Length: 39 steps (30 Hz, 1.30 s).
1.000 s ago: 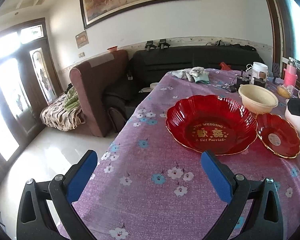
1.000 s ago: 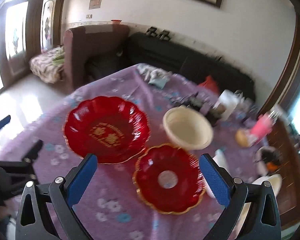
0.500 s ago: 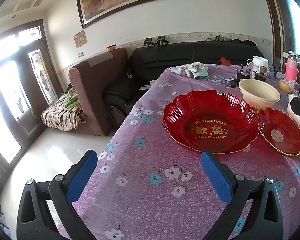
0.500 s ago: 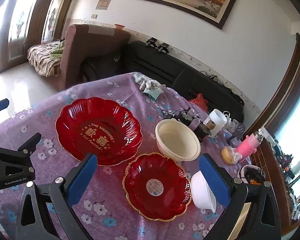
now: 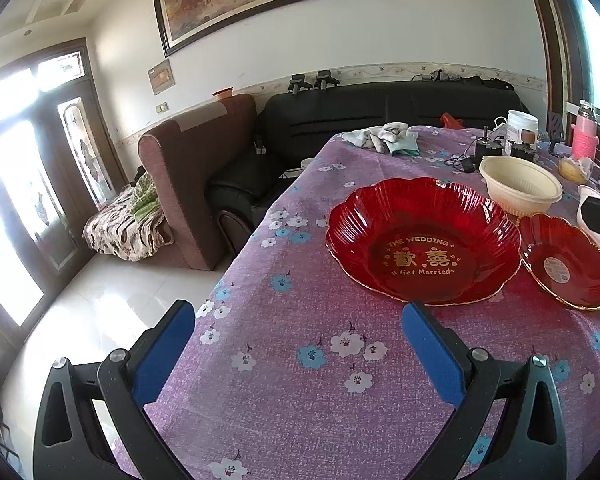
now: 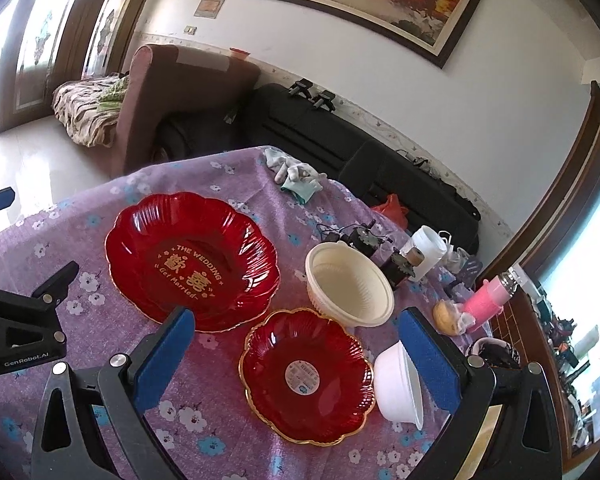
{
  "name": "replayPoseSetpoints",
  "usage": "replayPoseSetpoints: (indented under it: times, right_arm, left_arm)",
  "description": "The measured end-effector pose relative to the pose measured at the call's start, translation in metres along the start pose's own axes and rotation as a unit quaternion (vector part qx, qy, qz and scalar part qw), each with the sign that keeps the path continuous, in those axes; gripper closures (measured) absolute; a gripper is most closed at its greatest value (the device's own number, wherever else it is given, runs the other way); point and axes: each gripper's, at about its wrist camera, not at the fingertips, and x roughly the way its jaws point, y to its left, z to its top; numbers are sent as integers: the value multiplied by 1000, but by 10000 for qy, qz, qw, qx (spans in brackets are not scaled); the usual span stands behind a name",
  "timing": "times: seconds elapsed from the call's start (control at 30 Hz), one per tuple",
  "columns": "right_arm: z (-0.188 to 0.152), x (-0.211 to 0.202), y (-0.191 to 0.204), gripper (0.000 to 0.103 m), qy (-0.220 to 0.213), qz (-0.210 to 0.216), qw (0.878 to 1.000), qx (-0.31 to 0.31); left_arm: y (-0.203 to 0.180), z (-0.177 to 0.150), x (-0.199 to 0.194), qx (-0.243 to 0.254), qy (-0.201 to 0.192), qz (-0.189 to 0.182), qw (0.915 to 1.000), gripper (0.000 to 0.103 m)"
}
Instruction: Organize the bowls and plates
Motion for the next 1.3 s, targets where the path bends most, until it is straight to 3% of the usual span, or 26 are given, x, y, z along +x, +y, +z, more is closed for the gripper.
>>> replayPoseSetpoints:
  times: [0.33, 0.63, 1.0, 1.3]
  right_arm:
    - [-7, -1, 7, 0, 45, 23, 10000, 18]
    - [-24, -5, -3, 0, 168, 45, 9969, 764]
    - [-71, -31, -75, 0, 106, -496, 9745, 2186]
    - [-103, -44, -113, 0, 125, -635, 9632, 2610]
  left_arm:
    - [3, -2, 1, -44, 13, -46, 10000, 0]
    - [-9, 2, -10, -39, -58, -226, 9997, 0]
    - [-51, 1, -28, 246, -154, -584, 9979, 0]
    - [-87, 2, -46, 511, -239, -737, 9957, 0]
